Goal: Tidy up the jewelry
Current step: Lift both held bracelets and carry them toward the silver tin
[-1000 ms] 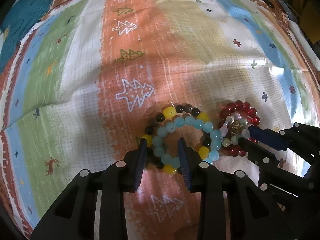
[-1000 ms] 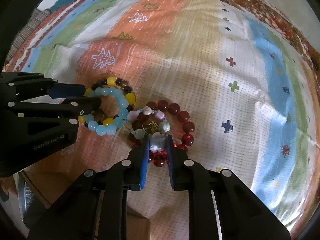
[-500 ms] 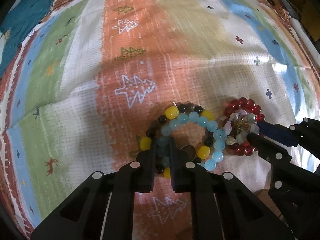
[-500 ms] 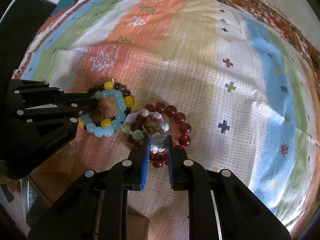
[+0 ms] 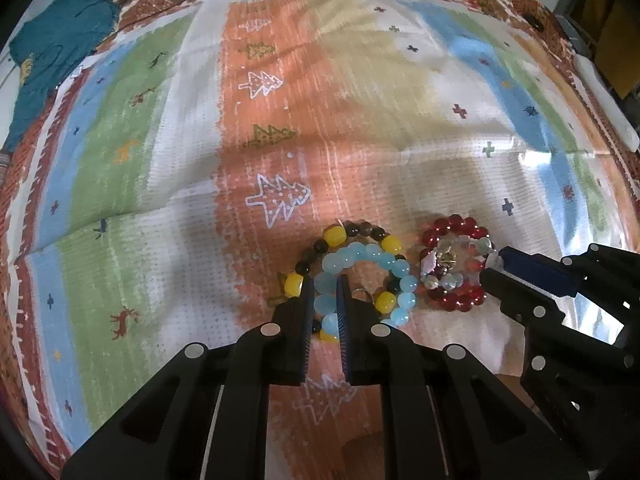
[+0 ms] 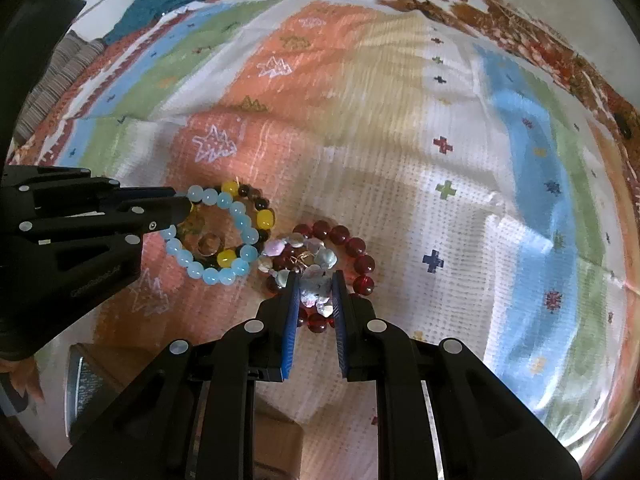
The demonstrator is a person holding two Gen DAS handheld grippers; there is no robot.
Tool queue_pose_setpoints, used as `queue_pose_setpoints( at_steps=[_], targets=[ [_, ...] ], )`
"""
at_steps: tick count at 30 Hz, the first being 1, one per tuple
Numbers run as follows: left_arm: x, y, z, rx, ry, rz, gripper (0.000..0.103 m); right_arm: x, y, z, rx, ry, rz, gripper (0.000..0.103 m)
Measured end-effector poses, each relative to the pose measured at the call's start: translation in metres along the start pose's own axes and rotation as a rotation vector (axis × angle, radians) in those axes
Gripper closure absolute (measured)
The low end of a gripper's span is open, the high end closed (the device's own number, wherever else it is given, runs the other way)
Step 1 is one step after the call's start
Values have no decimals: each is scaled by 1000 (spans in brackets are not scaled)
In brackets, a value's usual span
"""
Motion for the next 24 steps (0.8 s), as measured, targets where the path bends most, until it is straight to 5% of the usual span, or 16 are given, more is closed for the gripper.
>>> queue_pose_setpoints(
  at_steps=[10,24],
  targets=[
    [9,4,-25,62,-68,59,92,-2,5,-24,48,11,15,86],
    [12,14,-50,105,-59,53,92,18,18,-41,64,82,97,86]
  ],
)
Point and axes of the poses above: each gripper's, at about its wrist camera, not at the fingertips, and z roughly the way its jaws point, x to its right, y to its underside, the point moved 1 cm from there along z, roughly the way its jaws point, and after that the axes turned 6 degrees about -x, right-handed, at the moved point
